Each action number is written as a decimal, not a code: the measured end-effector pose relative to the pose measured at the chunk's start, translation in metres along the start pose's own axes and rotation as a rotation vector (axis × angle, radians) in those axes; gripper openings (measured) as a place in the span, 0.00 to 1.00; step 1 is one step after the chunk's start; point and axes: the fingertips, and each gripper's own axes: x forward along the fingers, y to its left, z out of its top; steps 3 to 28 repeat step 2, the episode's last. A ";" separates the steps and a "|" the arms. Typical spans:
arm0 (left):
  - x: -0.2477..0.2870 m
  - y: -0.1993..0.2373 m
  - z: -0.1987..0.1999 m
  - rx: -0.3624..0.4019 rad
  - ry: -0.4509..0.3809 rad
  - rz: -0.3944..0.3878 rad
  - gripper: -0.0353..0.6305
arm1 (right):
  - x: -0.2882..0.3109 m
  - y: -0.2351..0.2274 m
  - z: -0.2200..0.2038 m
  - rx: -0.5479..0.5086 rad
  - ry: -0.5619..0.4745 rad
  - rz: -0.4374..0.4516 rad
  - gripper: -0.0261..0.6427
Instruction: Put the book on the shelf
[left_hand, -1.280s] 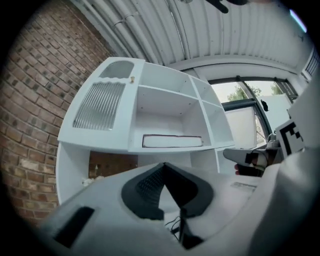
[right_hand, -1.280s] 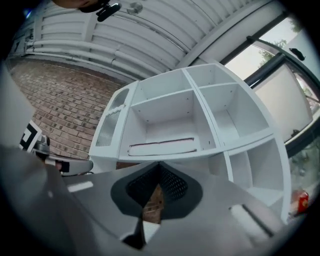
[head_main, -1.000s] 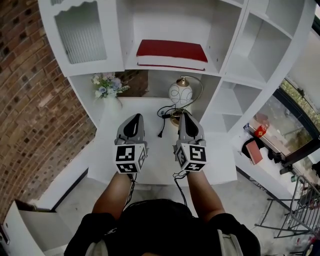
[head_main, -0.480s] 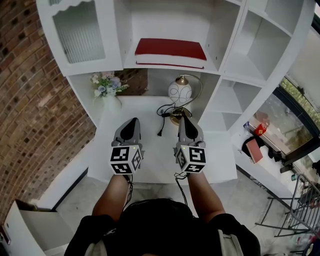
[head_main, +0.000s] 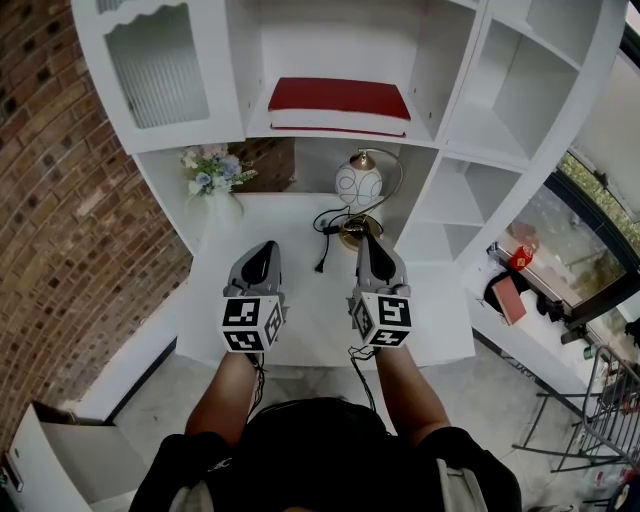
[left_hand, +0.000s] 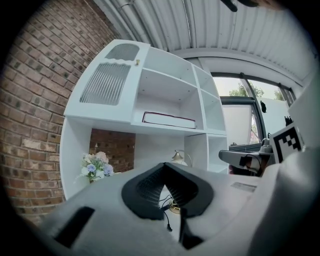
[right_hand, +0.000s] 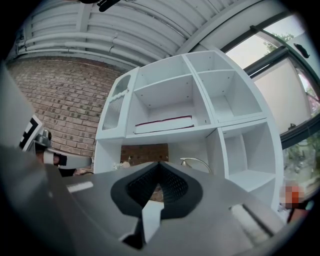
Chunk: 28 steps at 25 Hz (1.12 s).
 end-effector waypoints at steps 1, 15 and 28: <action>0.000 0.000 -0.001 -0.003 0.002 0.000 0.05 | 0.000 0.000 0.000 -0.001 0.000 0.001 0.06; 0.000 0.000 -0.001 -0.006 0.003 0.001 0.05 | -0.001 0.001 0.001 -0.002 -0.001 0.002 0.06; 0.000 0.000 -0.001 -0.006 0.003 0.001 0.05 | -0.001 0.001 0.001 -0.002 -0.001 0.002 0.06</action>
